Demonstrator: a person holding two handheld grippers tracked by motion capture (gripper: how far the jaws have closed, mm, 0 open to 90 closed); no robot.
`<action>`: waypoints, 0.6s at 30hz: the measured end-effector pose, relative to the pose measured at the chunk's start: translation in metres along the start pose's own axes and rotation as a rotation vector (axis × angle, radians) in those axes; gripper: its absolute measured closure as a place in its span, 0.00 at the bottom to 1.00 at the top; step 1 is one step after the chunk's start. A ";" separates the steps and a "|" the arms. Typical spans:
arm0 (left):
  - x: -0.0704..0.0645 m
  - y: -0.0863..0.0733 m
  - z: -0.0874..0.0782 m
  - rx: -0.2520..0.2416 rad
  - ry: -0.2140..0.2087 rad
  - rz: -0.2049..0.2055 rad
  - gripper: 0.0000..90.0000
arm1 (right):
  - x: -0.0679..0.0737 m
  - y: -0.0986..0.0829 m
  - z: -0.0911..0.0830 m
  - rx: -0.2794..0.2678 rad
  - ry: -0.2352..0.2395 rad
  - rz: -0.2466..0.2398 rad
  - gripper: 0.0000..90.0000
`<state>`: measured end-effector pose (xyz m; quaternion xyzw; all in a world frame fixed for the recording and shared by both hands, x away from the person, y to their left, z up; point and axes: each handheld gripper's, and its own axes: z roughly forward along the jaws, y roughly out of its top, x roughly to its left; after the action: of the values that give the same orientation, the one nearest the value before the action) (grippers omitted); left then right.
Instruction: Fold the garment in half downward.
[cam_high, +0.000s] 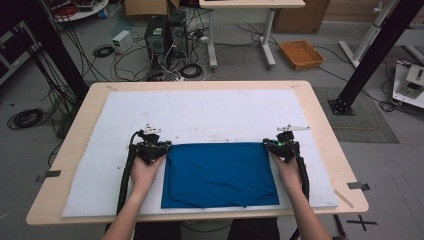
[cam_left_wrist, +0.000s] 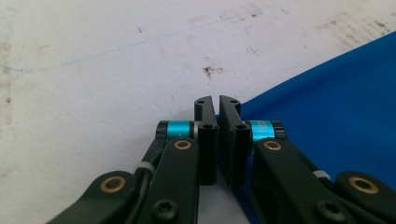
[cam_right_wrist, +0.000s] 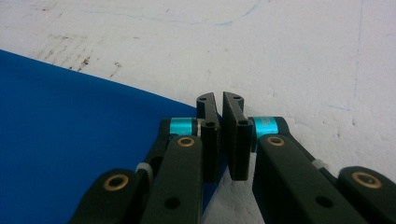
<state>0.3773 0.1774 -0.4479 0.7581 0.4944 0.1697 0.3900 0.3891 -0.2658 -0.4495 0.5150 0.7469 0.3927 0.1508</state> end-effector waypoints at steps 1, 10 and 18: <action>0.001 0.000 0.000 -0.003 -0.010 -0.006 0.96 | 0.000 0.000 0.000 -0.002 -0.004 -0.007 0.96; 0.018 0.015 0.013 -0.027 0.004 -0.019 0.97 | -0.009 0.017 0.008 -0.026 -0.013 -0.026 0.96; 0.030 0.029 0.028 -0.033 0.017 -0.021 0.97 | -0.019 0.028 0.021 -0.032 -0.031 -0.030 0.96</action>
<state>0.4268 0.1857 -0.4475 0.7450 0.5025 0.1800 0.4001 0.4287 -0.2689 -0.4458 0.5072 0.7458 0.3941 0.1767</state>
